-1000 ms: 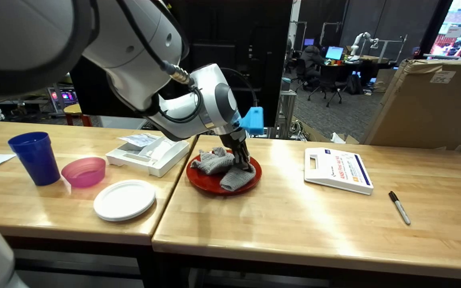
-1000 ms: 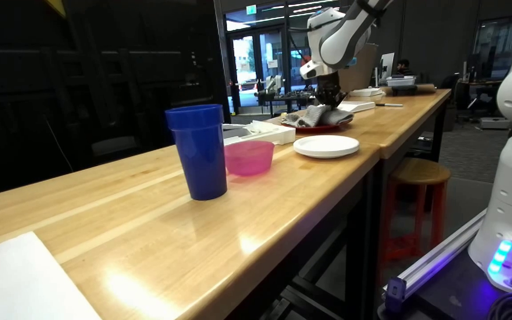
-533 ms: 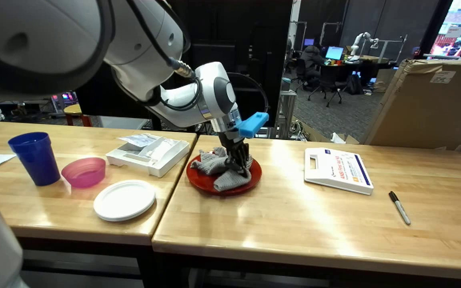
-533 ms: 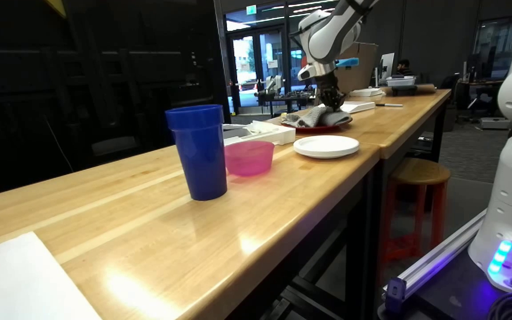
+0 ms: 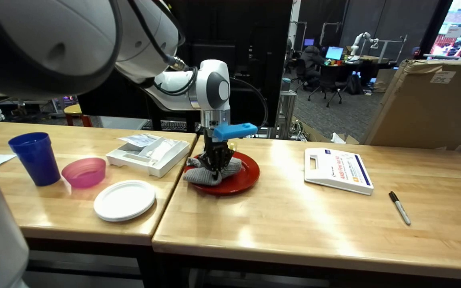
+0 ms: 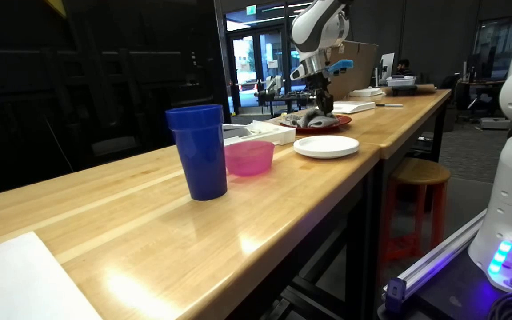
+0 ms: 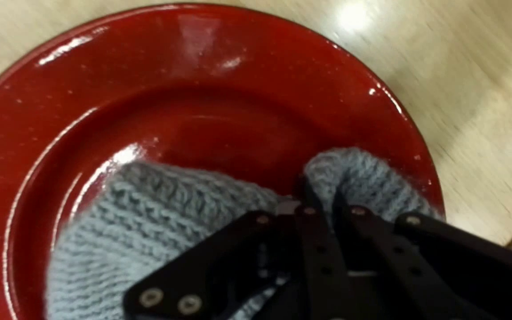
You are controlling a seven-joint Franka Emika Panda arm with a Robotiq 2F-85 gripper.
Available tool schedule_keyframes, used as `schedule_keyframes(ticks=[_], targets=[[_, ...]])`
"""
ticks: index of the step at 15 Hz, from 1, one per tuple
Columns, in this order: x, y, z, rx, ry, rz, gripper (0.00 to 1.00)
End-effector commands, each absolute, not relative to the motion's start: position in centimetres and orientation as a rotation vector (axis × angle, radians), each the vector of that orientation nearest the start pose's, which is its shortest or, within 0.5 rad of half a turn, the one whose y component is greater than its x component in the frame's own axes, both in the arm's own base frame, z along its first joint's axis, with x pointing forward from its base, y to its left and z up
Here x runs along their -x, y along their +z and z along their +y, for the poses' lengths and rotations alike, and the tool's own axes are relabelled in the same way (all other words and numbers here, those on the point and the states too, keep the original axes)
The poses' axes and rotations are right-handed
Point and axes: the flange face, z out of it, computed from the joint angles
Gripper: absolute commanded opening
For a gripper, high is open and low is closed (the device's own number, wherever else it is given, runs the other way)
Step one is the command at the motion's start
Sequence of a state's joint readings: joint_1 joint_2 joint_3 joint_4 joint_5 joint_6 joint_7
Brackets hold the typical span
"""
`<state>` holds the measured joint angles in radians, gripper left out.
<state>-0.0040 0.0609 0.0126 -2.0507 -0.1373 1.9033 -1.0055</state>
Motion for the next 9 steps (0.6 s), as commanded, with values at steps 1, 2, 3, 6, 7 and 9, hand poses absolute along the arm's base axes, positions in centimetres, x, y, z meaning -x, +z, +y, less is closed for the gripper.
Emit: schedule_keyframes(ticks=[1,2,3,6,7,9], targets=[[-53.8,39.0,0.9,2.698,0.357,-1.323,0.02],[-53.7,38.6,1.1,2.694,0.341,-1.246,0.02],[-53.6,38.3,1.4,2.687,0.324,-1.172,0.02],[-53.4,37.3,2.6,2.65,0.281,-0.953,0.02],[-53.4,37.0,3.0,2.638,0.26,-0.88,0.02],[-53.5,36.7,3.5,2.613,0.218,-0.736,0.02]])
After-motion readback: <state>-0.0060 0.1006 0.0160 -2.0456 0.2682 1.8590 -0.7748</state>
